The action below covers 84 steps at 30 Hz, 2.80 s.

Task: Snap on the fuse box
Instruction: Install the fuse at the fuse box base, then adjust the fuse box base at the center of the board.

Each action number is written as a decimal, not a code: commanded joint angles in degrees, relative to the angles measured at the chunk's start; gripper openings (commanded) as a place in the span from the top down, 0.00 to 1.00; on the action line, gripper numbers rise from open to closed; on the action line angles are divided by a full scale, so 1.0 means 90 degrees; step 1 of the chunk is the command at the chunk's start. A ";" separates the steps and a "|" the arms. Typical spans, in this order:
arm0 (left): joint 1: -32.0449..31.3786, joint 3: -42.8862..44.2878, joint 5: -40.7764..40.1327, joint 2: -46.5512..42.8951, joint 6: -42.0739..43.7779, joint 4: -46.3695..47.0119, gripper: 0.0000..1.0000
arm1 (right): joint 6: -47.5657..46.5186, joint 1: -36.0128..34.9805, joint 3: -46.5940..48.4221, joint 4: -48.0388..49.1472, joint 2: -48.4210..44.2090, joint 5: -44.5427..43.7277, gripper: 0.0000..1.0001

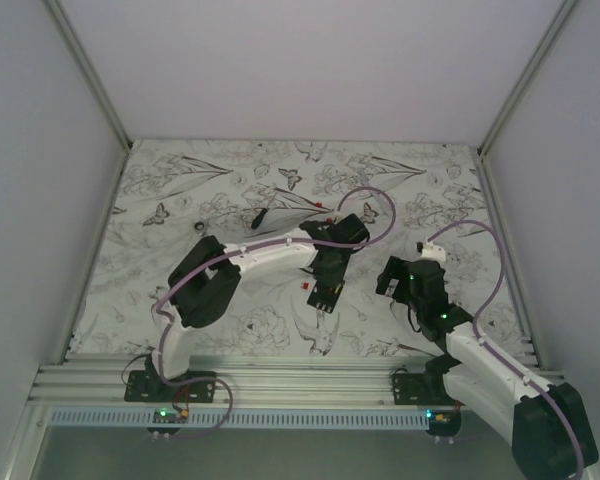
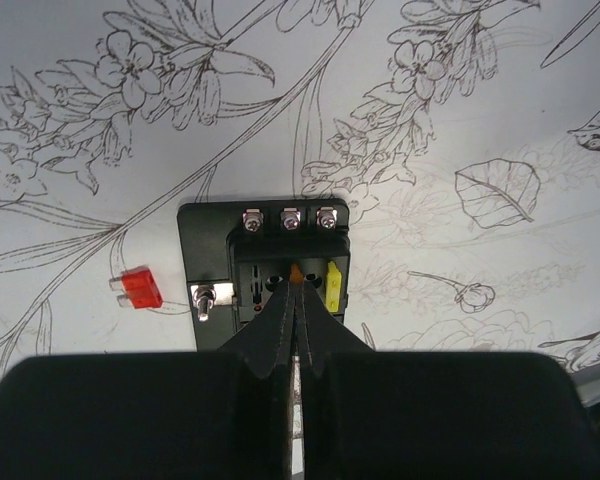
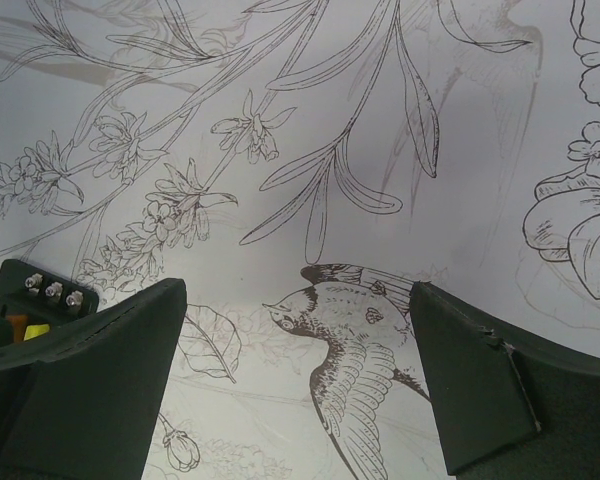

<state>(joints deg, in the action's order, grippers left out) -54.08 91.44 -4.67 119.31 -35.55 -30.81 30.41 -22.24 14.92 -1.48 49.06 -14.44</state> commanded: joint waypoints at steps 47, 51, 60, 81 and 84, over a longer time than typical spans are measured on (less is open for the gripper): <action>0.1048 -0.3151 -0.0123 -0.2501 -0.0028 0.1441 0.59 | 0.0118 -0.1348 0.0471 0.1970 0.2308 0.4112 0.65; 0.1089 -0.3121 0.0124 -0.2365 0.0353 0.1594 0.60 | 0.0187 -0.1347 0.0576 0.2200 0.2766 0.3965 0.65; 0.1360 -0.3239 0.0716 -0.2318 0.1119 0.1971 0.60 | 0.0332 -0.0839 0.1045 0.2295 0.3389 0.2873 0.65; 0.1117 -0.2965 0.2128 -0.1614 0.4534 0.2466 0.52 | -0.0525 -0.0040 0.0684 0.1572 0.1771 0.2412 0.29; 0.1117 -0.2810 0.2192 -0.1413 0.4629 0.2468 0.52 | -0.0533 0.0025 0.0640 0.1544 0.1724 0.2400 0.28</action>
<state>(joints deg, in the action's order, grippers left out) -44.10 63.83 12.12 104.36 0.54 -8.73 27.31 -23.03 21.17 13.41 65.47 8.84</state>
